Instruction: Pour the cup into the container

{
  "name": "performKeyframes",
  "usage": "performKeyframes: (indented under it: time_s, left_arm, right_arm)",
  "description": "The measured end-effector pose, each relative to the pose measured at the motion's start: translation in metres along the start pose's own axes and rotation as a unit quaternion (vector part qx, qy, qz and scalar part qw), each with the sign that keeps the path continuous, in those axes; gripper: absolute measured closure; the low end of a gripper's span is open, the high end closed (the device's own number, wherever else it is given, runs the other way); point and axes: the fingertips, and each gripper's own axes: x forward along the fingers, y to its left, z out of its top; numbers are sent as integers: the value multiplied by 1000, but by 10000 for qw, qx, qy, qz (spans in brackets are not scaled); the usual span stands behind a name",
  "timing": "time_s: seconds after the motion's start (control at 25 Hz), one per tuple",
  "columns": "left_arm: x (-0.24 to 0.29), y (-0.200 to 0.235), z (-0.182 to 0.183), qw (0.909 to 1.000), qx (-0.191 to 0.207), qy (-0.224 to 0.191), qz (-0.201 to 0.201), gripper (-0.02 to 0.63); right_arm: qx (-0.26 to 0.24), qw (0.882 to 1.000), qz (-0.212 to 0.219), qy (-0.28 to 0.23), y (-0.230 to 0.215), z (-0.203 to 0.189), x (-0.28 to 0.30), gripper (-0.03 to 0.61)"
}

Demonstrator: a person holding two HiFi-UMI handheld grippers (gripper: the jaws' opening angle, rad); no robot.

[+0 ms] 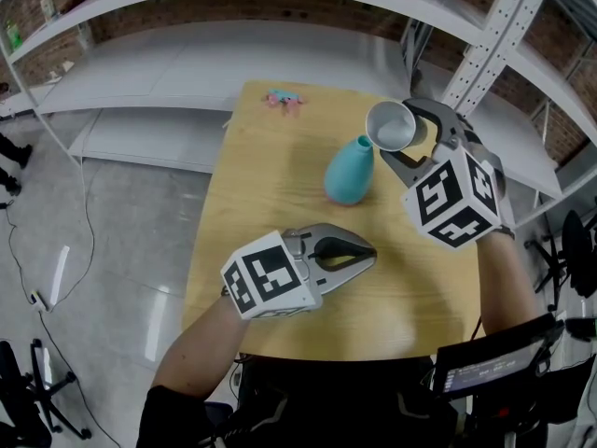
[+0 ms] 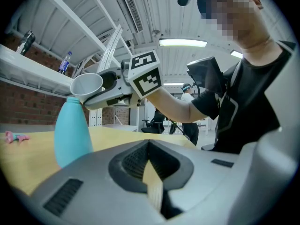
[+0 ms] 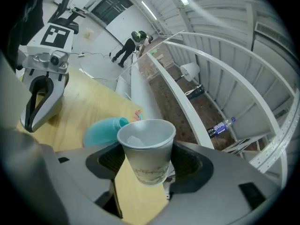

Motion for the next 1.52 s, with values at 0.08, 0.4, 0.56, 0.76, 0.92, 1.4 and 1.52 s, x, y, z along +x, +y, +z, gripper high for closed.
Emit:
performKeyframes:
  time_s: [0.08, 0.4, 0.56, 0.76, 0.92, 1.4, 1.52]
  left_arm:
    - [0, 0, 0, 10000, -6, -1, -15, 612]
    - [-1, -1, 0, 10000, 2, -4, -46, 612]
    - [-1, -1, -1, 10000, -5, -5, -42, 612]
    - [-1, -1, -1, 10000, -26, -13, -38, 612]
    - [-1, -1, -2, 10000, 33, 15, -57, 612]
    - [0, -1, 0, 10000, 5, 7, -23, 612]
    - [-1, -2, 0, 10000, 18, 13, -29, 612]
  right_arm:
    - [-126, 9999, -65, 60, -1, 0, 1, 268]
    - [-402, 9989, -146, 184, -1, 1, 4, 268]
    - [-463, 9986, -154, 199, 0, 2, 5, 268]
    - [-550, 9980, -198, 242, -1, 2, 6, 268]
    - [-648, 9973, -240, 262, -1, 3, 6, 268]
    - [-827, 9957, -288, 296, -2, 6, 5, 268]
    - [-847, 9954, -317, 314, -3, 6, 4, 269]
